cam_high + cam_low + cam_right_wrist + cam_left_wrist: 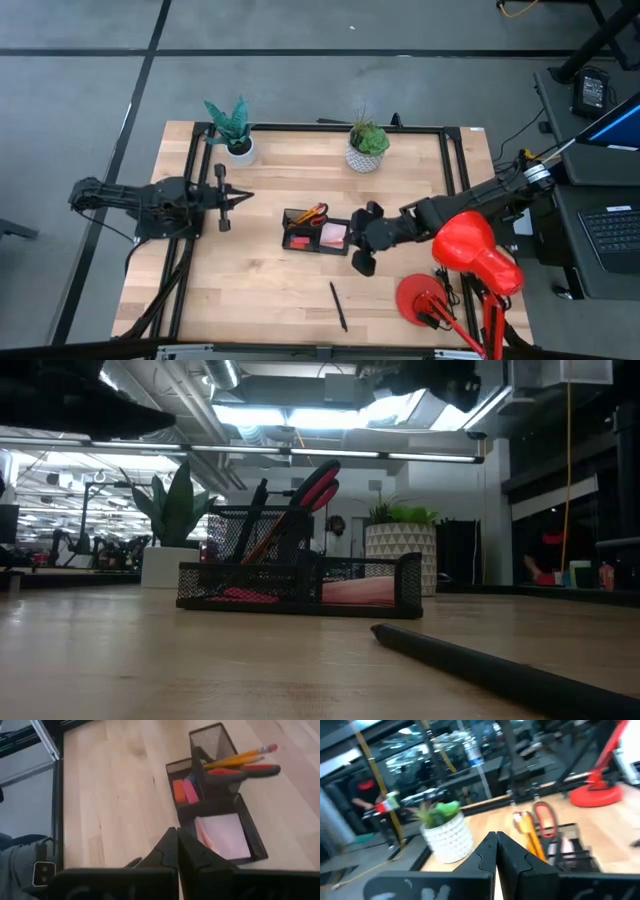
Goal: Pick and place office supplies into organizer
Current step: Put the black pen into the desk organizer
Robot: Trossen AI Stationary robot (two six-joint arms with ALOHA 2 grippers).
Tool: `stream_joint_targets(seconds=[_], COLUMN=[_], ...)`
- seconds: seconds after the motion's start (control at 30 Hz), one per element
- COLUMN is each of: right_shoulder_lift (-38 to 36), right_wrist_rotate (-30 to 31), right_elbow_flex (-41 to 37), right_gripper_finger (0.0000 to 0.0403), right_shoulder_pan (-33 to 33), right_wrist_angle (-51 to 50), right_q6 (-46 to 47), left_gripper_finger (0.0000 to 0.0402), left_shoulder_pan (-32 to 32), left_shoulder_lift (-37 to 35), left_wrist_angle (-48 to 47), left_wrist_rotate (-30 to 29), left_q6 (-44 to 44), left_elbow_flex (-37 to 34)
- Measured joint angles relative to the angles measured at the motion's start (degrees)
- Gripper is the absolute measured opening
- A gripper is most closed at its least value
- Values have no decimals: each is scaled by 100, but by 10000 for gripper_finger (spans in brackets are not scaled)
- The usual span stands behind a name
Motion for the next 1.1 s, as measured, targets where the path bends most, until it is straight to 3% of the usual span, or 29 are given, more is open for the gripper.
stream_joint_targets(seconds=[0.1, 0.27, 0.4, 0.53, 0.7, 0.9, 1.1], right_shoulder_lift=[64, 518, 1168, 1870, 2483, 2941, 3113], right_wrist_rotate=[-7, -30, -77, -134, -263, -324, -856], right_elbow_flex=[131, 628, 1380, 2132, 2709, 2661, 2600], right_gripper_finger=[0, 0, 0, 0, 0, 0, 11], right_shoulder_pan=[-16, 88, 216, 354, 456, 554, 602], right_wrist_angle=[-9, -191, -1282, -2132, -2270, -2293, -2259], right_q6=[-144, -161, 417, 916, 1406, 1847, 2106], left_gripper_finger=[1, 1, 1, 1, 2, 1, 3], left_shoulder_pan=[289, 848, 1177, 1422, 1604, 1620, 1620], left_shoulder_lift=[-54, -288, -403, -419, -415, -413, -413], left_wrist_angle=[241, 567, 390, 297, 167, 122, 89], left_wrist_rotate=[721, 967, 1471, 1487, 1481, 1481, 1479], left_q6=[-16, -197, -352, -370, -501, -605, -610], left_elbow_flex=[-214, -672, -719, -719, -719, -719, -719])
